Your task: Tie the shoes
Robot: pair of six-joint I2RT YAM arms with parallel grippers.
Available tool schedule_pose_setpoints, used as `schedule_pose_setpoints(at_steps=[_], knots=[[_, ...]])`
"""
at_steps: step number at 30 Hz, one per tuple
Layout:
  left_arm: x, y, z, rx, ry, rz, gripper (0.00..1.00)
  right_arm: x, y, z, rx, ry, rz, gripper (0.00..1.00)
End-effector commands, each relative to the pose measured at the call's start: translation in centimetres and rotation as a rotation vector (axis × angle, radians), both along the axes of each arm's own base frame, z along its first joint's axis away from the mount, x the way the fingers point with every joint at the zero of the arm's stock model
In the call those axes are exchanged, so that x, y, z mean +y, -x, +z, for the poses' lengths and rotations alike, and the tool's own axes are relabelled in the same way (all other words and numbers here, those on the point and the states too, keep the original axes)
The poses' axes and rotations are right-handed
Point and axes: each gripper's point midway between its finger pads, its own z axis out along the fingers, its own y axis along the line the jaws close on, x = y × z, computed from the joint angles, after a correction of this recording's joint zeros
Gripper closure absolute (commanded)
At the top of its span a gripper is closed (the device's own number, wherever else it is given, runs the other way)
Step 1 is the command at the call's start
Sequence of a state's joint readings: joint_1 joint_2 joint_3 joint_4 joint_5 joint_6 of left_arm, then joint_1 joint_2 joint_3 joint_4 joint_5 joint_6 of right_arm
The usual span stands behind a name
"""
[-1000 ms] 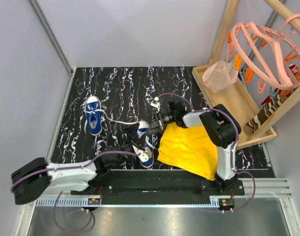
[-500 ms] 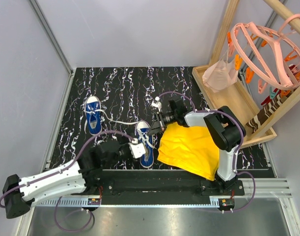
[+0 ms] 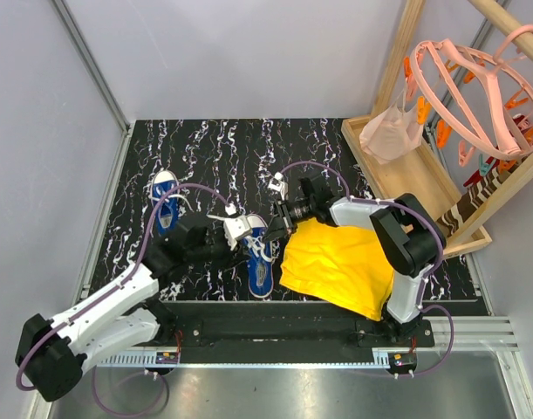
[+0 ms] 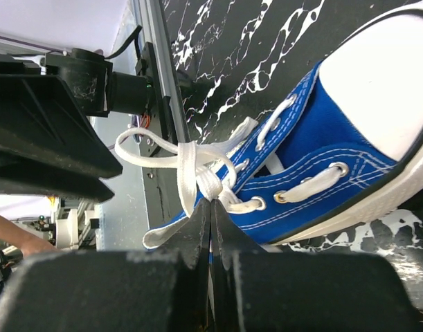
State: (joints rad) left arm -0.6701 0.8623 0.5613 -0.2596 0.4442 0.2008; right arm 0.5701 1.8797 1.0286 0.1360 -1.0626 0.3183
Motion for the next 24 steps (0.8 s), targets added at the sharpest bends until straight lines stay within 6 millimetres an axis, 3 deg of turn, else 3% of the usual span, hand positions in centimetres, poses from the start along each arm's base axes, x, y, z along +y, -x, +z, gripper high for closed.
schedule_pose_setpoints(at_steps=[1, 9, 17, 20, 24], knots=[[-2.3, 0.1, 1.9, -0.053, 0.115, -0.069, 0.67, 0.4, 0.5, 1.9, -0.078, -0.016, 0.002, 1.00], [-5.0, -0.6, 0.6, -0.034, 0.130, -0.010, 0.64, 0.3, 0.3, 2.1, -0.078, -0.008, -0.026, 1.00], [-4.4, -3.1, -1.4, -0.002, 0.056, 0.141, 0.57, 0.2, 0.5, 2.0, -0.078, -0.008, -0.027, 1.00], [-4.4, -3.1, -0.5, -0.024, 0.080, 0.139, 0.56, 0.3, 0.5, 1.9, -0.077, -0.009, -0.023, 1.00], [-3.3, -1.7, 2.9, -0.036, 0.180, 0.054, 0.51, 0.2, 0.5, 1.9, -0.078, -0.008, -0.022, 1.00]])
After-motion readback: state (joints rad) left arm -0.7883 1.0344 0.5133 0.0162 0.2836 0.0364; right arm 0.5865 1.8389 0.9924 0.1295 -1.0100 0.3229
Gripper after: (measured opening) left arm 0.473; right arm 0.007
